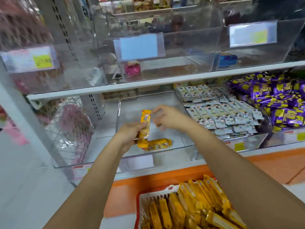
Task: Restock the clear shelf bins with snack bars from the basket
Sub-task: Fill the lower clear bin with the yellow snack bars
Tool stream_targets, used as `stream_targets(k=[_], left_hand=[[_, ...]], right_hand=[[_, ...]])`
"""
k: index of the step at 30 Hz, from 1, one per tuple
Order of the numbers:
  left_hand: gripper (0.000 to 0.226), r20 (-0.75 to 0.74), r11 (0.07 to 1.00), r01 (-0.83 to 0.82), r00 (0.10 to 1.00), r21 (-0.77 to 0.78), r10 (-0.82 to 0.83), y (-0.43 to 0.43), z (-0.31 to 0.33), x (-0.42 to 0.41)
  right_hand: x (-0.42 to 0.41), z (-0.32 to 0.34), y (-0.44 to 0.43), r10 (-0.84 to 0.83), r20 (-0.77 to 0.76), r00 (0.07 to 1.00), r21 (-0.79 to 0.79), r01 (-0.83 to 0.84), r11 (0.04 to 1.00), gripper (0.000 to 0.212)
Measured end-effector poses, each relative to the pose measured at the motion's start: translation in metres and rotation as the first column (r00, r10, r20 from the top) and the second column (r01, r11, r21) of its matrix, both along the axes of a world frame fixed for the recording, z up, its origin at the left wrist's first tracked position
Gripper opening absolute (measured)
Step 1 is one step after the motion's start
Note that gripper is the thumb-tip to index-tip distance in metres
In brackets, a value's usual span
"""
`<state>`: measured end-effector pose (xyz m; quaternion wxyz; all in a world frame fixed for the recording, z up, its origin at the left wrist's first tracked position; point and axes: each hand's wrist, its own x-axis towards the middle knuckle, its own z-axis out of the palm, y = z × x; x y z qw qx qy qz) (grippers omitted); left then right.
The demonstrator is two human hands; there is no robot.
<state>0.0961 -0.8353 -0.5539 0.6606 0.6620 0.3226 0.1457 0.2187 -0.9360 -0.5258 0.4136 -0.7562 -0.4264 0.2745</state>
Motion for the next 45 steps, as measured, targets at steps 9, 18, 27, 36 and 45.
stream_targets(k=[9, 18, 27, 36, 45], left_hand=[[0.032, -0.078, 0.967, 0.024, 0.997, 0.252, -0.005, 0.038, 0.002, 0.012], [0.039, -0.121, 0.473, -0.058, 0.933, 0.879, 0.338, 0.064, 0.007, -0.001], [0.023, 0.077, 0.854, -0.229, 0.973, 0.467, 0.218, 0.072, -0.025, -0.017], [0.032, 0.152, 0.883, -0.289, 0.956, 0.369, 0.249, 0.074, -0.037, -0.014], [0.027, 0.186, 0.892, -0.299, 0.951, 0.339, 0.248, 0.072, -0.037, -0.015]], right_hand=[[0.013, -0.021, 0.05, -0.023, -0.231, 0.973, -0.034, 0.016, 0.999, 0.03], [0.042, -0.055, 0.119, -0.208, -0.264, 0.942, -0.404, 0.088, 0.911, 0.022], [0.032, -0.095, 0.147, -0.077, -0.282, 0.956, -0.341, -0.025, 0.94, 0.016], [0.038, -0.061, 0.088, 0.434, 0.25, 0.865, -0.804, -0.064, 0.592, 0.04], [0.06, -0.082, 0.094, -0.173, -0.038, 0.984, -0.758, 0.084, 0.647, 0.027]])
